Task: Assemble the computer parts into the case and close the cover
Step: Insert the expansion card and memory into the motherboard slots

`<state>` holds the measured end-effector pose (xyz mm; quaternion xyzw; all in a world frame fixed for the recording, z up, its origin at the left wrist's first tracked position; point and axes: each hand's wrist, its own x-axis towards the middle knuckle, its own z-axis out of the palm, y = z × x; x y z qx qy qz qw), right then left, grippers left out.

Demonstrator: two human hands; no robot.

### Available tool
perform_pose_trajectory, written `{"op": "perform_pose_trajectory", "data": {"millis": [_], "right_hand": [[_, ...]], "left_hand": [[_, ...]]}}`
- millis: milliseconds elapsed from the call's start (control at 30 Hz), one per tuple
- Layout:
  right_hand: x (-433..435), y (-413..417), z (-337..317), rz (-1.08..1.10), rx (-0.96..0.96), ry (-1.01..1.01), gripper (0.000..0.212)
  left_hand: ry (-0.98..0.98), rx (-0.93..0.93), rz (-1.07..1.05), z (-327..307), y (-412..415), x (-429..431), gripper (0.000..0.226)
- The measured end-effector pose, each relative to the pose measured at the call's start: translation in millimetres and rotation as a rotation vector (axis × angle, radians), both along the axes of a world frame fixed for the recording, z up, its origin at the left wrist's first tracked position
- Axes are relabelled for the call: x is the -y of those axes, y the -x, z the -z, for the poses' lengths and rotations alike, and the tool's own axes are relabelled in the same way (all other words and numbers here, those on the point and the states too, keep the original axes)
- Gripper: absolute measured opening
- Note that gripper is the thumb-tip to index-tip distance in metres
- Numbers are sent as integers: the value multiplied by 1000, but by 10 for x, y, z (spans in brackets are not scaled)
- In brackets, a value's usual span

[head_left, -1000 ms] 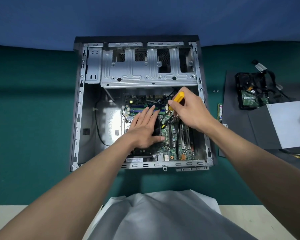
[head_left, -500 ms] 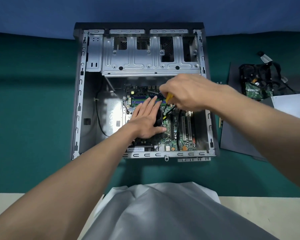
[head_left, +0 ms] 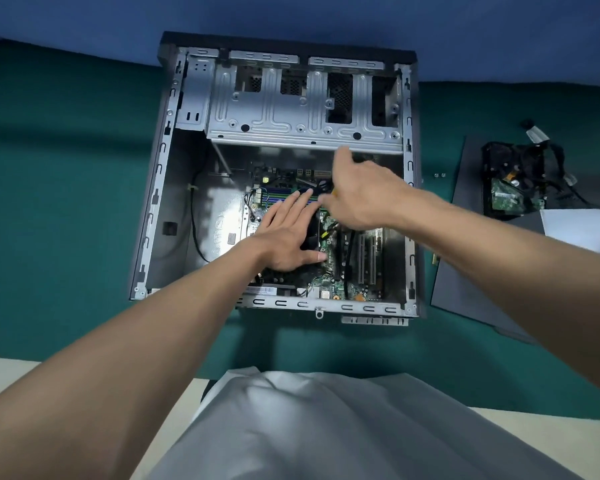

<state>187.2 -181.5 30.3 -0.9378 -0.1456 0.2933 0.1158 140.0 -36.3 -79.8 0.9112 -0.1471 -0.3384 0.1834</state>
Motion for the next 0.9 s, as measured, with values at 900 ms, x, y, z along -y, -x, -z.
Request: {"op": "perform_pose_trajectory", "data": {"millis": [900], "right_hand": [[38, -175, -210, -801, 292, 149, 27]], "left_hand": [[42, 31, -86, -2, 25, 39, 97]]}}
